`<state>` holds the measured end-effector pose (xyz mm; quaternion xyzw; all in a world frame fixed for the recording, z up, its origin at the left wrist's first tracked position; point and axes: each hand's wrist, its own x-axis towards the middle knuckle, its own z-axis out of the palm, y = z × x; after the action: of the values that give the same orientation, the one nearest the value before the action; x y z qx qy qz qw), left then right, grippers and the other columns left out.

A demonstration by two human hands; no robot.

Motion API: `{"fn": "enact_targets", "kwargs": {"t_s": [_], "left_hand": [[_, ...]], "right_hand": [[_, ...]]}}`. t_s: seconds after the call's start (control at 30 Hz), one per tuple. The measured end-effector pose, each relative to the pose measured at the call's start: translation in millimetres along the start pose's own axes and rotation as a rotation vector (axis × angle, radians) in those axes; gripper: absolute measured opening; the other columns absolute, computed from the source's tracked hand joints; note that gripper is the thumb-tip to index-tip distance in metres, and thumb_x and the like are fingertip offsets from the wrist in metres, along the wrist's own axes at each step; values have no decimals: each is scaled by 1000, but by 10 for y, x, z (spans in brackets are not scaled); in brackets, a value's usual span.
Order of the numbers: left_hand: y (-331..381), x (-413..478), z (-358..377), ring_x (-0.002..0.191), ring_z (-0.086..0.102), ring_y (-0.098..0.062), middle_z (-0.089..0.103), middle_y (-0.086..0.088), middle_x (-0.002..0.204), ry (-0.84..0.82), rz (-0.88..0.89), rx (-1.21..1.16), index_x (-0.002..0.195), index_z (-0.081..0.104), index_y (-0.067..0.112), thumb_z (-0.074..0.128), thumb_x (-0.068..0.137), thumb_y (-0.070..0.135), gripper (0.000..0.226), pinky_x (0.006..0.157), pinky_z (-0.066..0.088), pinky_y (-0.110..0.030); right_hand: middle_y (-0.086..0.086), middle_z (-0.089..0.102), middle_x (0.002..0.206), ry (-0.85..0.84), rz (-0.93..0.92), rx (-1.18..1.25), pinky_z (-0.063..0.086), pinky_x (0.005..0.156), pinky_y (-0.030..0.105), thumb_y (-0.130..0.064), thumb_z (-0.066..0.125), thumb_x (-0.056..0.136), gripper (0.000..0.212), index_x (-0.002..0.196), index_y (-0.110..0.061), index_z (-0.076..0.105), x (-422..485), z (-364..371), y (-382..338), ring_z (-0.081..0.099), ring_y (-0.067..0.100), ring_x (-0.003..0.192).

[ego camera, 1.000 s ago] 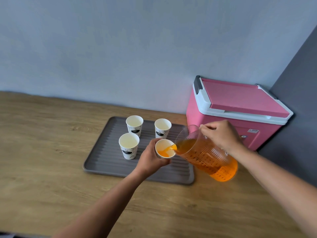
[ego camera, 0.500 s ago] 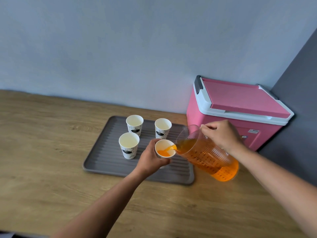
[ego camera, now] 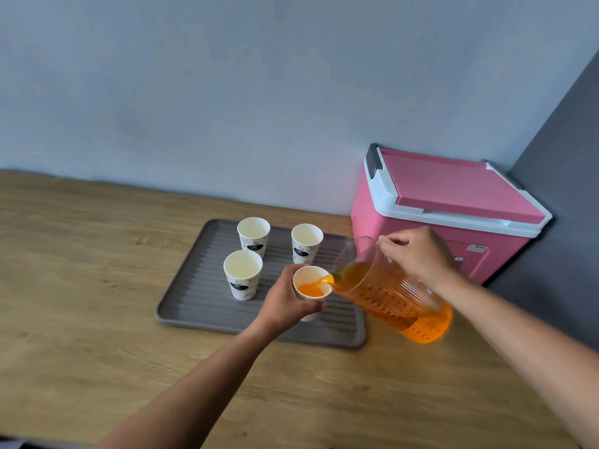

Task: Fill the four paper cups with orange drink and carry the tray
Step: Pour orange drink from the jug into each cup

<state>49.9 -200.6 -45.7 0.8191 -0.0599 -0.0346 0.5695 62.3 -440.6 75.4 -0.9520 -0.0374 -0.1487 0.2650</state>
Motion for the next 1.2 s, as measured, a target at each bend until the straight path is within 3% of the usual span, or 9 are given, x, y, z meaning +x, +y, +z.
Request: {"fn": "enact_targets", "kwargs": {"t_s": [0.13,0.57,0.83,0.97,1.2], "left_hand": [[-5,1,4,105,59,-9,60,11,116,7,2,5,131,44,29,87,64,30,79,91,51,-30],[-21,-35,19,104,60,-7,62,14,112,17,12,21,127,47,29,86,64,29,74,91,53,-33],[-28,-43,15,103,60,-4,61,15,111,14,-1,5,126,47,29,87,64,27,74,90,52,-30],[-36,-37,17,104,59,-4,61,15,112,9,-4,0,126,47,30,87,63,27,74,91,53,-31],[-52,-31,31,105,60,-5,61,14,114,8,-4,-4,126,47,30,87,63,28,75,90,53,-30]], "right_hand": [[2,62,51,-2,5,-10,36,52,25,-36,64,88,39,58,-11,69,-20,-9,-29,56,18,53],[-3,69,57,-24,0,-18,41,54,22,-37,64,90,36,62,-17,74,-74,-41,-85,67,19,62],[-4,67,55,-34,-5,-29,37,48,20,-37,63,91,39,56,-20,68,-86,-40,-111,60,12,54],[-13,62,49,-33,5,-34,34,46,19,-38,63,91,41,52,-24,64,-99,-48,-119,55,5,50],[-12,63,50,-36,10,-33,34,48,19,-38,63,91,40,52,-27,64,-98,-48,-118,58,7,53]]}}
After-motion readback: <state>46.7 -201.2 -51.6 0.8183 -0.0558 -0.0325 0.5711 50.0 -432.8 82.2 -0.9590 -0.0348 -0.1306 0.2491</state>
